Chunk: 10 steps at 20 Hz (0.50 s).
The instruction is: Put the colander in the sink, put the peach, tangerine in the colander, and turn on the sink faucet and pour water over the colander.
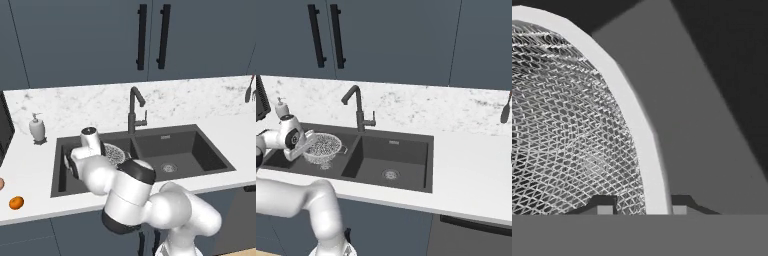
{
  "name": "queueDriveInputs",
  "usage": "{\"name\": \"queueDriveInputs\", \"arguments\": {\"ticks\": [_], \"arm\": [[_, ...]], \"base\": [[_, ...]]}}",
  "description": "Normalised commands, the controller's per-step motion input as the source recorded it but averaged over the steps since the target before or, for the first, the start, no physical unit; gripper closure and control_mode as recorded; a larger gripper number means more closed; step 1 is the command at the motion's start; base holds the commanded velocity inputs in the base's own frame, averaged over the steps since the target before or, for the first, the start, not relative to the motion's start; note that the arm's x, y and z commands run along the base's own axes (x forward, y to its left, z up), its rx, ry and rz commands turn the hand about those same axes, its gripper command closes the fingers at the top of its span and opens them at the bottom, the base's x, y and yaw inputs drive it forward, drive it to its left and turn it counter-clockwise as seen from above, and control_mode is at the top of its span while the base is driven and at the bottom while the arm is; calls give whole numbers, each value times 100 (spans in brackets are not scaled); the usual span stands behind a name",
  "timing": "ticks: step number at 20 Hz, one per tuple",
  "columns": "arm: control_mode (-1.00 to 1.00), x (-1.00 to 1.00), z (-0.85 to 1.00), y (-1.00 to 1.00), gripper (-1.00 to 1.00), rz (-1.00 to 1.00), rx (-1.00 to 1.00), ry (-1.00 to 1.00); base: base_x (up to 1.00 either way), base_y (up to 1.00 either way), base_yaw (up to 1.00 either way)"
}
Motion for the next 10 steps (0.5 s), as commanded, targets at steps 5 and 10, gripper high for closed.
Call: {"name": "queueDriveInputs", "arguments": {"ticks": [5, 10], "arm": [[-100, 51, -49, 40, 100, -38, 0, -5], [-100, 35, -51, -3, 100, -45, 0, -2]], "base": [[0, 0, 0], [0, 0, 0]]}}
